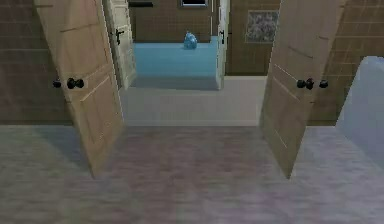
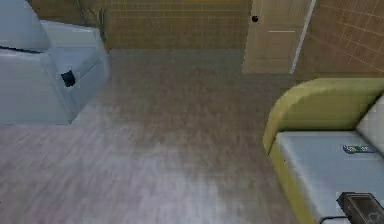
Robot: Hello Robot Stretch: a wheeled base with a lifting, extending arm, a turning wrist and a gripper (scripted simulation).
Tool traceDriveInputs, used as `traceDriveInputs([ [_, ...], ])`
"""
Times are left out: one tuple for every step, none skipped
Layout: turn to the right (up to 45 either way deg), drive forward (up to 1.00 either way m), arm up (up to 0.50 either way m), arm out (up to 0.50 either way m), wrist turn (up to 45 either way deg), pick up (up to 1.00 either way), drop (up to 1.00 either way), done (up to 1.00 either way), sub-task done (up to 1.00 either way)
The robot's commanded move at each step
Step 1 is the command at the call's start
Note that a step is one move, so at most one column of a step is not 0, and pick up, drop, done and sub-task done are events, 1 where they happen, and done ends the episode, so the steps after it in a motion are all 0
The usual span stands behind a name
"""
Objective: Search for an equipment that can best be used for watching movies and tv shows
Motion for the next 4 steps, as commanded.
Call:
traceDriveInputs([
  [0.0, 1.00, 0.00, 0.00, 0.0, 0.00, 0.00, 0.00, 0.00],
  [-3.0, 0.00, 0.00, 0.00, 0.0, 0.00, 0.00, 0.00, 0.00],
  [0.0, 1.00, 0.00, 0.00, 0.0, 0.00, 0.00, 0.00, 0.00],
  [0.0, 1.00, 0.00, 0.00, 0.0, 0.00, 0.00, 0.00, 0.00],
])
